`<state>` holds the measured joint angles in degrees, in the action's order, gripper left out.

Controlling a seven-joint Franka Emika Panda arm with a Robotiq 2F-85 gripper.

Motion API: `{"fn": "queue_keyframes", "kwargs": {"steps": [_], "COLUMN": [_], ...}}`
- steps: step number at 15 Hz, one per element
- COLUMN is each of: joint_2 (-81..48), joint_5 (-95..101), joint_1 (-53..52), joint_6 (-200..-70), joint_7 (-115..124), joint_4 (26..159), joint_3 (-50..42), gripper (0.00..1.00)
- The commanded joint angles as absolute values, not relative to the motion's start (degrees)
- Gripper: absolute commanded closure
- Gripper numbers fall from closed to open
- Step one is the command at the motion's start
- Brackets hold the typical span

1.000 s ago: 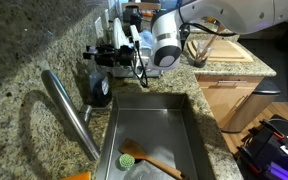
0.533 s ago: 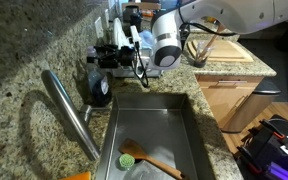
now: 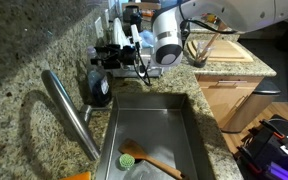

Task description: Move the bottle forward

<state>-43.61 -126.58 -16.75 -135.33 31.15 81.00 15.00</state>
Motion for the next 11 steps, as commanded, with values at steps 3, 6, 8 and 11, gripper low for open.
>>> {"fn": "queue_keyframes", "kwargs": {"steps": [3,6,8,11], "joint_2": [-38.76,-35.60,-32.57,-35.55], "joint_5": [-121.24,-119.43,-118.07,-118.88], "joint_1": [-15.87,-14.51,-12.79,-13.32], "joint_6": [-142.72,-147.18,-149.33,-148.46], "joint_7": [31.22,33.87,38.82,37.45], "joint_4": [84.20,87.99,92.66,88.82], "joint_3": [13.65,13.36,13.65,13.40], "gripper": [0.00,0.00,0.00,0.00]}}
